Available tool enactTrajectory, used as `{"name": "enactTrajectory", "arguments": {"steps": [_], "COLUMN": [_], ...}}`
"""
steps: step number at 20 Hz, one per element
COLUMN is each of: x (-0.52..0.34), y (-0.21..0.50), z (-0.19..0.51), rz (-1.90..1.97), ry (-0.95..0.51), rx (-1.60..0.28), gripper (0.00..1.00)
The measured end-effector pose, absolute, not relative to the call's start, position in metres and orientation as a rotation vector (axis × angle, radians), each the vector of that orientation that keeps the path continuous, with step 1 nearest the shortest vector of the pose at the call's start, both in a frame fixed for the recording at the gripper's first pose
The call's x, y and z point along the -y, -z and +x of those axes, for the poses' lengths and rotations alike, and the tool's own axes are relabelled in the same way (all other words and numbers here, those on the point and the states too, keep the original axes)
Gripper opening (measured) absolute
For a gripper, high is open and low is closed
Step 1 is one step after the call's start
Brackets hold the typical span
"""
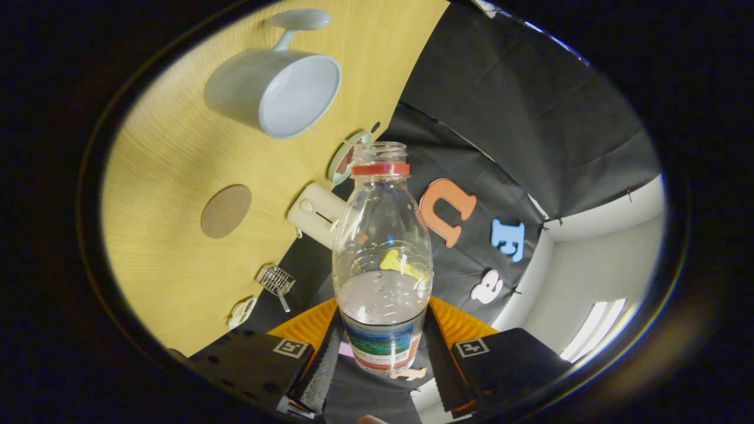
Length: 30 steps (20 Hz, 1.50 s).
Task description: Take the bottle from table, then pour the juice into the cup, finally place the bottle on the coaster
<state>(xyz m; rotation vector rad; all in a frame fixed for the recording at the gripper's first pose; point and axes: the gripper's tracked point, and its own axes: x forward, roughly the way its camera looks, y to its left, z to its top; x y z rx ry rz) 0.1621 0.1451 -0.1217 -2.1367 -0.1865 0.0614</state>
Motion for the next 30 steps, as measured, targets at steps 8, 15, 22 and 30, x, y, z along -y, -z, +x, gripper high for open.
{"name": "enactTrajectory", "arguments": {"steps": [8, 15, 22, 30], "x": [-0.145, -0.126, -0.126, -0.127], "y": [0.12, 0.121, 0.109, 0.051], "z": [0.16, 0.151, 0.145, 0.16], "rz": [-2.069, -1.686, -1.166, -0.376], "ry": [-0.073, -0.103, -0.2, -0.267], "rx": [0.168, 0.023, -0.092, -0.08], "gripper": [0.76, 0.76, 0.76, 0.77]}}
